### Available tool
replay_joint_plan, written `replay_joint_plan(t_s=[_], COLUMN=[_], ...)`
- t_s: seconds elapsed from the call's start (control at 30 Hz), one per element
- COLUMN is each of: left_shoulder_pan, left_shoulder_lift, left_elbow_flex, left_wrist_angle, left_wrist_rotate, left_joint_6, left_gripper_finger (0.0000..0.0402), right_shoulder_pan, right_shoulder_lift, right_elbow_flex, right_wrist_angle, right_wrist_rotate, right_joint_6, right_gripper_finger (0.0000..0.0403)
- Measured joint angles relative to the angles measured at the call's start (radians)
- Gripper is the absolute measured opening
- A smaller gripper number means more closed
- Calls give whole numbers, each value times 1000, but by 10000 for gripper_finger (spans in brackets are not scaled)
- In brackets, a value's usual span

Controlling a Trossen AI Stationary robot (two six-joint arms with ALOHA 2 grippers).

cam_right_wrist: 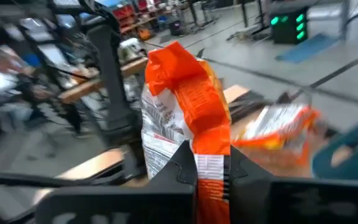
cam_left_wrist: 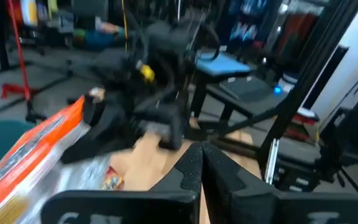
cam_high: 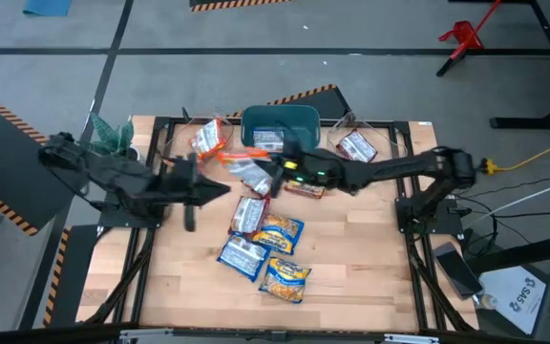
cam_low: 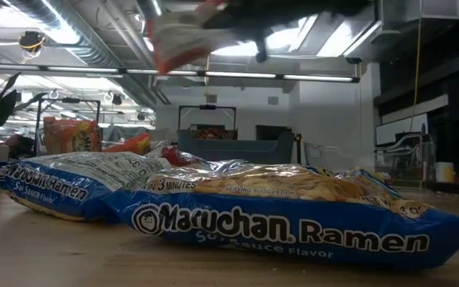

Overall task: Sort Maruchan noodles
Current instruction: Put the orange noodle pack into the left transparent bin

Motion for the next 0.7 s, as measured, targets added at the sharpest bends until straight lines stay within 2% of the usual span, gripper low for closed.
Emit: replay_joint_plan(t_s=[0.17, 0.37, 0.57, 0.7], left_shoulder_pan=[-95, -163, -197, -214], left_shoulder_lift=[-86, -133, -135, -134], left_elbow_flex=[0, 0, 0, 0], left_wrist_angle=[5, -1, -3, -8], left_wrist_rotate=[-102, -171, -195, -195], left_joint_6=[53, 84, 90, 90], left_gripper_finger=[0, 0, 0, 0], right_shoulder_pan=[-13, -59, -117, -138], right_shoulder_lift=[233, 494, 708, 843], right_elbow_flex=[311, 654, 891, 1031], right_wrist_angle=[-86, -132, -124, -95], right_wrist_rotate=[51, 77, 102, 42], right_joint_6=[-141, -251, -242, -229], right_gripper_finger=[3, 3, 6, 7])
